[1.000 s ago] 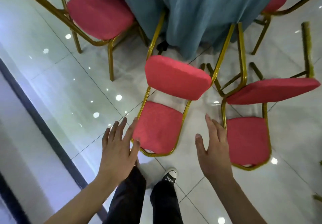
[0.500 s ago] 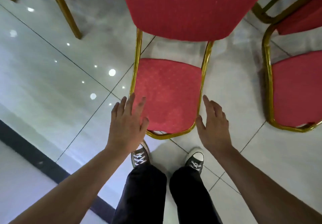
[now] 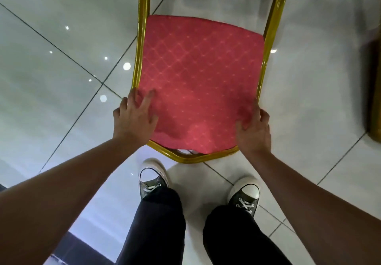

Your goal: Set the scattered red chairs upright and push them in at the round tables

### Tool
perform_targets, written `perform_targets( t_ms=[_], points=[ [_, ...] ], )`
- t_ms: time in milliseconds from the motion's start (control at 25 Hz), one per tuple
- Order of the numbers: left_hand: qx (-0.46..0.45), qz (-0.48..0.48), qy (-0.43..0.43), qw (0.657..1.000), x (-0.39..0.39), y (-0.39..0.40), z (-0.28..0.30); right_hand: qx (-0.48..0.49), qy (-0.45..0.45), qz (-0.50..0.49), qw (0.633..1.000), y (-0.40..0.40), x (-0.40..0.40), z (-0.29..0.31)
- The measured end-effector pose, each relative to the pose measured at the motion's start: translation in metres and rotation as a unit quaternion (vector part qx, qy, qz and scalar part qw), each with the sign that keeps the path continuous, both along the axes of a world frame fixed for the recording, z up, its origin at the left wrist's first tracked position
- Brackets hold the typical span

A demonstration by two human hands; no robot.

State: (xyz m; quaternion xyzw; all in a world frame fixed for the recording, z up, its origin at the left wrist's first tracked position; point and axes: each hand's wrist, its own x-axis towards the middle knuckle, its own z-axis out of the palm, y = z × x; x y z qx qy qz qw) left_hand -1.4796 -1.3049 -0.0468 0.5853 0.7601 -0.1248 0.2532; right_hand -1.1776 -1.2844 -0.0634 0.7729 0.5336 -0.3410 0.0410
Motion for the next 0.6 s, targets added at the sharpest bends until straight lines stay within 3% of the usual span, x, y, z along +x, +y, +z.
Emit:
perform_targets(
  t_ms=[160, 320, 480, 600],
  points=[
    [0.011, 0.103, -0.1, 0.99, -0.007, 0.009, -0.024, -0.061, 0.101, -0.05, 0.992, 0.002, 0.006, -0.014],
    [0.01, 0.202, -0.245, 0.948, -0.022, 0.009, -0.033, -0.046, 0.112, -0.049, 0.991, -0.002, 0.008, -0.016],
    [0.011, 0.201, -0.229, 0.952, -0.033, 0.006, -0.03, -0.036, 0.11, -0.06, 0.991, 0.0, 0.007, -0.012],
    [0.029, 0.206, -0.187, 0.96, -0.027, -0.008, 0.011, -0.02, 0.084, -0.053, 0.995, -0.013, 0.004, 0.022]
  ],
)
